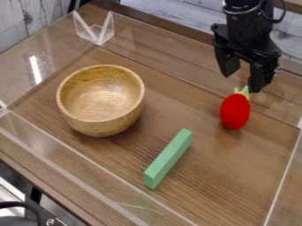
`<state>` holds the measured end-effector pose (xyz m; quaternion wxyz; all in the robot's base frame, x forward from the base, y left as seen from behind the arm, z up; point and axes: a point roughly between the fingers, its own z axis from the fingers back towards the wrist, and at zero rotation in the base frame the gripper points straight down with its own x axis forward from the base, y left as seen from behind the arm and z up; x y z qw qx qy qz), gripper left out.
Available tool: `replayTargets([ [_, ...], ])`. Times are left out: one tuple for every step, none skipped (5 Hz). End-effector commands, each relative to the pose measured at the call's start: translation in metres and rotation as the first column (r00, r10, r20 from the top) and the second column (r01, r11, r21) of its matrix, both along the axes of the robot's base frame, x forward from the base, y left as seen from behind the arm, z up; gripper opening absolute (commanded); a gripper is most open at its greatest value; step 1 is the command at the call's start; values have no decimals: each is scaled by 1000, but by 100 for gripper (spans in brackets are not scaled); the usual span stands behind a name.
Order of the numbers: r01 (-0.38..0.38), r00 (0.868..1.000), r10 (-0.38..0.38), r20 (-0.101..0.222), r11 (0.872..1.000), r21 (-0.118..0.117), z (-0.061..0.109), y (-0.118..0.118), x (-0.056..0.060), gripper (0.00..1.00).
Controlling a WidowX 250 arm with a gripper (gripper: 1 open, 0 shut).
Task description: Move the red fruit to the right side of the table
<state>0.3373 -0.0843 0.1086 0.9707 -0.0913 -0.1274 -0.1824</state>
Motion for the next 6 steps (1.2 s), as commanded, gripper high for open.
replayTargets([
  [19, 996, -19, 82, 1000, -6, 30, -1, 4, 100],
  [-43, 996, 43, 81, 999, -2, 33, 6, 8, 100],
  [-107, 991, 107, 84, 994, 1, 38, 14, 13, 100],
  [-161, 983, 160, 89, 987, 7, 47, 22, 12, 100],
  [-204, 975, 203, 89, 979, 11, 53, 28, 11, 100],
  [-253, 963, 250, 95, 967, 18, 59, 39, 12, 100],
])
